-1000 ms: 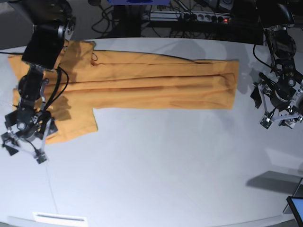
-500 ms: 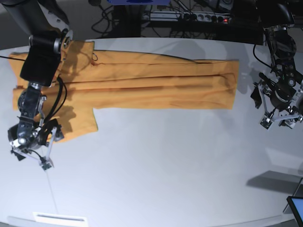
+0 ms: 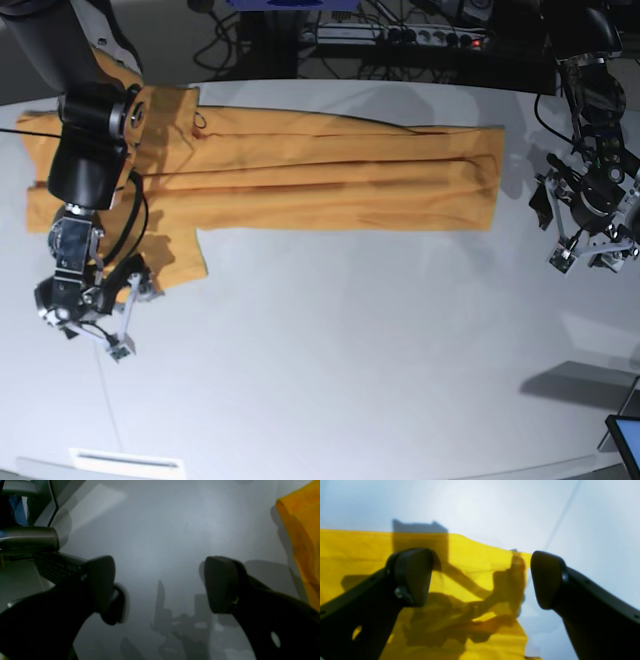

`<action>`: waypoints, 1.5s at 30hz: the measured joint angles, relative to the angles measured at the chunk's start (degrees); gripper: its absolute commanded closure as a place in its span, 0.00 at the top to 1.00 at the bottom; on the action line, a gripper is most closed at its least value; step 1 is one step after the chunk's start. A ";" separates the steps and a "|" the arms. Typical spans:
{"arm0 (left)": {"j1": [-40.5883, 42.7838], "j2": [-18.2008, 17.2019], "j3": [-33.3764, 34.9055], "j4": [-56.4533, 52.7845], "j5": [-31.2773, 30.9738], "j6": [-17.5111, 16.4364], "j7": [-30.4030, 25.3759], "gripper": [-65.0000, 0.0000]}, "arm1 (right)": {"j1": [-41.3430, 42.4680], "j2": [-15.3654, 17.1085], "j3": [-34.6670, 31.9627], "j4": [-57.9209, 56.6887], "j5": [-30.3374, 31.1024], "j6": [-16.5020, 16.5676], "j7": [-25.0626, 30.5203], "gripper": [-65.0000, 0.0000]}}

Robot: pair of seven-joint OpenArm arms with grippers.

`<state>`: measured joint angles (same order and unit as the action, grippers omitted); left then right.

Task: Fold the T-shirt properly
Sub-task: 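Move the right gripper to the sleeve and pinch its edge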

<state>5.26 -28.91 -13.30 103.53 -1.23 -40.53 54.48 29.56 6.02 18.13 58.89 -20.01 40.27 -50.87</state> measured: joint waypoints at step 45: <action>0.00 0.02 0.11 -3.54 0.17 0.00 -0.02 0.84 | 3.89 5.33 7.26 5.03 -0.46 -0.04 -7.74 0.92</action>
<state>5.26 -28.88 -13.19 99.98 -1.06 -40.53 54.46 33.45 11.35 25.39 63.92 -20.47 40.23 -58.61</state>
